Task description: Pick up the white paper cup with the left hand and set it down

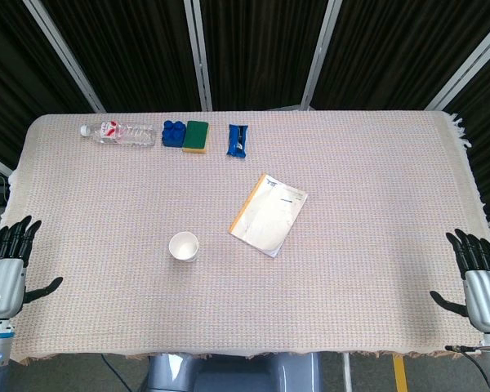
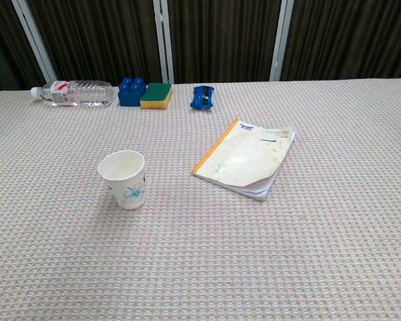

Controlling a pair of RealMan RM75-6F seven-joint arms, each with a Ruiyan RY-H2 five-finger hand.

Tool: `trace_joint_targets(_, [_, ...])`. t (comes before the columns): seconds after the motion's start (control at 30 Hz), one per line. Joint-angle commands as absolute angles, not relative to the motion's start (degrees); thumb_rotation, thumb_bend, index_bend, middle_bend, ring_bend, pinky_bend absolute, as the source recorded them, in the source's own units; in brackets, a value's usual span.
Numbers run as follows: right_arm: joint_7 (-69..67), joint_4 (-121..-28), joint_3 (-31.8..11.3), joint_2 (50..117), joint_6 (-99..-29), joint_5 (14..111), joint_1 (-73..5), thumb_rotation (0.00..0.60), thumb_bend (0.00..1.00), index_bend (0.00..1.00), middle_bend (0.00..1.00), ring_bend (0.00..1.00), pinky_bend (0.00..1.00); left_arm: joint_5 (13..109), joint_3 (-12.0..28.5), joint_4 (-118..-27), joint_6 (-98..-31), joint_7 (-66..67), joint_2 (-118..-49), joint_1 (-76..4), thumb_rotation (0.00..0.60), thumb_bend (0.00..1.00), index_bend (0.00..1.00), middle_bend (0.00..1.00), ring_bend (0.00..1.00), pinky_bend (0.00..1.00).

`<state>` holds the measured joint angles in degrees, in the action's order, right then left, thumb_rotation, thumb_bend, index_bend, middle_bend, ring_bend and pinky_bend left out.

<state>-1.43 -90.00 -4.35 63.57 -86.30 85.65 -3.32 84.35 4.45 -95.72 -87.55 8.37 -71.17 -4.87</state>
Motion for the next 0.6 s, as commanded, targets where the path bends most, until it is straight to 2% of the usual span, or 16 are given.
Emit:
trace_joint_targets(0.03, [-1.3,-90.1,-4.3,63.5,-86.2,85.6,-3.3,0.6,0.0,0.0,0.0,0.0,0.0,84.4,4.3,-95.8,-87.5,8.6,-71.1,-4.9,0.6,0.03,0.0,0.0,0.0,0.0])
trace_joint_targets(0.6, [-0.1,-90.7,-4.4,63.6,-85.8,84.9,-3.3,0.6,0.0,0.0,0.0,0.0,0.0,85.0,4.0,-95.9,-87.0,10.2,-71.8,-5.4,0.6,0.03,0.0,0.0,0.0,0.0])
